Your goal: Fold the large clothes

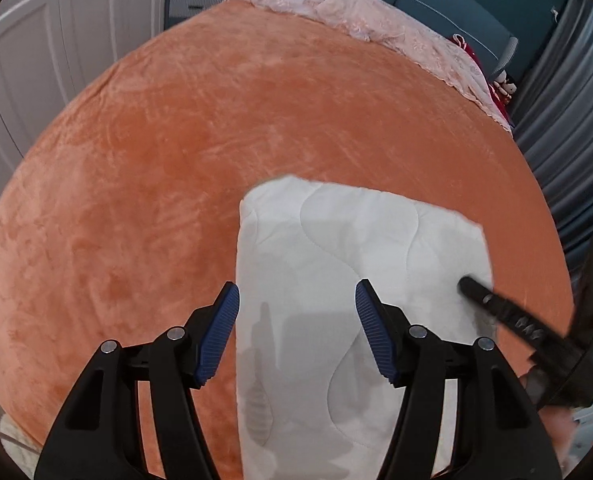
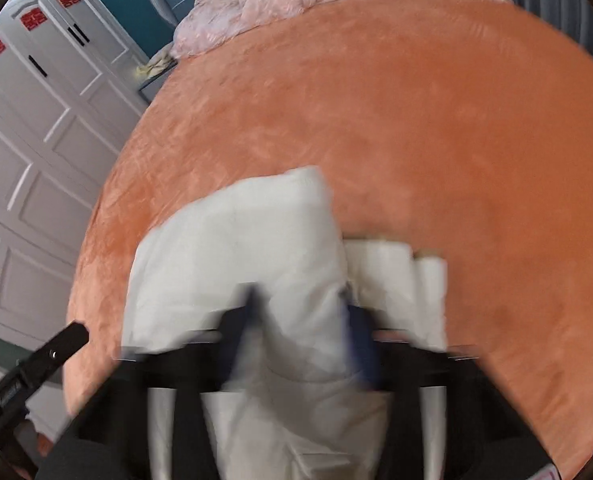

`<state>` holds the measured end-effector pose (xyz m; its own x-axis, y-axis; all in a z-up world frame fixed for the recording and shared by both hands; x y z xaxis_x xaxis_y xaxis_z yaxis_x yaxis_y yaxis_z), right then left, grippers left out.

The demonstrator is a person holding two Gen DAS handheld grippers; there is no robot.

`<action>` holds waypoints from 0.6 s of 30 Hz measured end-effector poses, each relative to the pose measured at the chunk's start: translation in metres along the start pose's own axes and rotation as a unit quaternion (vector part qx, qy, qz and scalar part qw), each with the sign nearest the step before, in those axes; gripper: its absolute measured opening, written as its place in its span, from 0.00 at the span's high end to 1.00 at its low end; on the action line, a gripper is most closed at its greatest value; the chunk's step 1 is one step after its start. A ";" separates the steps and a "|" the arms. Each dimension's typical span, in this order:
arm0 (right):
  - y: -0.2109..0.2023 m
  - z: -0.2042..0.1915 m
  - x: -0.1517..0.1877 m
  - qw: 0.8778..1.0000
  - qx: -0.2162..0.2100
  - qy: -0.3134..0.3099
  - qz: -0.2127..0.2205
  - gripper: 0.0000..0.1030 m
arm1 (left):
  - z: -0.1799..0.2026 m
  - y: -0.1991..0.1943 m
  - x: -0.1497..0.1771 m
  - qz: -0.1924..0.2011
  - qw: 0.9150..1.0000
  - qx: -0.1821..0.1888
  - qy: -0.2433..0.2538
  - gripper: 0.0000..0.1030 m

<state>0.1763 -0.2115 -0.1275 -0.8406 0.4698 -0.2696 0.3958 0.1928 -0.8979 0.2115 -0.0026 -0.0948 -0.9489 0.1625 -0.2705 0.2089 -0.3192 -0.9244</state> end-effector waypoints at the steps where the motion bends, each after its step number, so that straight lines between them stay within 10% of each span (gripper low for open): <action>1: -0.011 0.000 0.004 1.000 0.000 -0.001 0.023 0.90 | 0.000 -0.001 0.000 0.001 1.000 0.003 0.000 0.44; 5: -0.062 0.026 0.032 0.994 0.024 0.007 0.105 0.91 | 0.011 0.001 0.002 0.005 1.000 0.024 0.014 0.44; 18: 0.021 0.081 0.053 0.993 0.109 0.012 0.047 0.88 | 0.060 0.081 0.014 0.010 0.996 -0.041 0.075 0.37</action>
<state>0.1107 -0.2521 -0.1889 -0.7938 0.4980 -0.3492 0.3801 -0.0421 -0.9240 0.2011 -0.0825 -0.1575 -0.8997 0.2958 -0.3211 0.2525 -0.2475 -0.9354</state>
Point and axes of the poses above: each gripper's, at about its wrist camera, not at the fingertips, and y roughly the way its jaws point, z to its right, x to its underside, the point moved 8 cm from there along y, roughly the way its jaws point, and after that the axes turned 13 degrees about -z, right-handed, at the moved point
